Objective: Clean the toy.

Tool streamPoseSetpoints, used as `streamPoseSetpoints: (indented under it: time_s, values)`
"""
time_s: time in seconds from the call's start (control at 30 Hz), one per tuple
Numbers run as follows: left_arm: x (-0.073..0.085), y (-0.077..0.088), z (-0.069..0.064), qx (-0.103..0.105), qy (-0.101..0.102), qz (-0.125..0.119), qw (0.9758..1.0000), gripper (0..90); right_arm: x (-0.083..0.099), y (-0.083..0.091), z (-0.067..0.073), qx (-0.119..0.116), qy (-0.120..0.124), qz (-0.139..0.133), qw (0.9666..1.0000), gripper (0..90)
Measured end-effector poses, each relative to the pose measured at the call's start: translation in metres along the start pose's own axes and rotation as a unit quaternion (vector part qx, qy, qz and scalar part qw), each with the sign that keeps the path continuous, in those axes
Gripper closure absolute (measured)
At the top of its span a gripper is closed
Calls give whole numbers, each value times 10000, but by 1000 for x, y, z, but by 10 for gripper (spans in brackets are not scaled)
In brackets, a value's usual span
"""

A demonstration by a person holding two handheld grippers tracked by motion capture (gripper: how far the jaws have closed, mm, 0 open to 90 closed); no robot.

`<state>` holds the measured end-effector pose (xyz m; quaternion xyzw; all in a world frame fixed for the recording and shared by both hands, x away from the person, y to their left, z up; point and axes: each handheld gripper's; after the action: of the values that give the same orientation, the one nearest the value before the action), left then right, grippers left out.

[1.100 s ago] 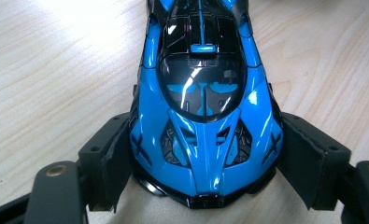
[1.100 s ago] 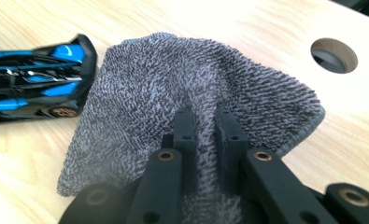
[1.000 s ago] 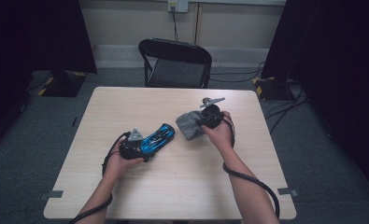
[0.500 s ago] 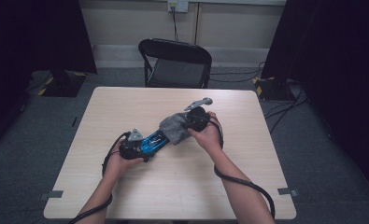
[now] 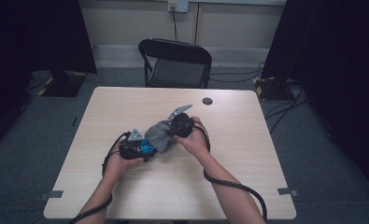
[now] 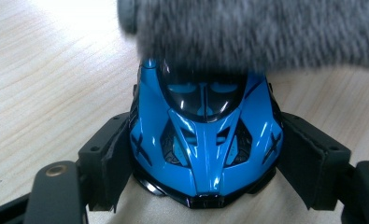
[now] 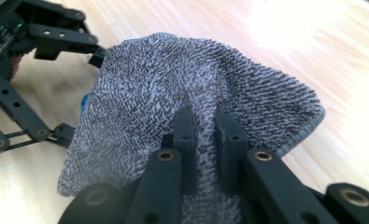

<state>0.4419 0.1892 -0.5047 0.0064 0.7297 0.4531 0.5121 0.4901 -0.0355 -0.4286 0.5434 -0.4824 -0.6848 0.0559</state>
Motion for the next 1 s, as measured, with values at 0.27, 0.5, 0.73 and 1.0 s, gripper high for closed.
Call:
streamPoseSetpoints:
  time_s: [0.27, 0.5, 0.73, 1.0]
  values:
    - [0, 0, 0, 2, 1, 1, 10000, 241, -5, -15, 13, -218, 103, 66, 9997, 812]
    - [0, 0, 0, 2, -1, 2, 10000, 241, -9, -26, 22, -303, 258, 205, 9990, 810]
    - [0, 0, 0, 4, -2, -3, 10000, 241, -6, -32, 21, -341, 175, 257, 9989, 810]
    - [0, 0, 0, -2, -7, 2, 10000, 242, -4, -30, 13, -236, 82, 306, 9992, 809]
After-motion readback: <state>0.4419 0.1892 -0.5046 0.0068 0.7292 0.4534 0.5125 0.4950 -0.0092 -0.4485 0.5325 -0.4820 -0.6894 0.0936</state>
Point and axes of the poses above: each handheld gripper's, and its own axes: y roughly backward along the jaws, x roughly out of its underside, z roughly to its left, and after that the axes turned 4 degrees about x, right-handed
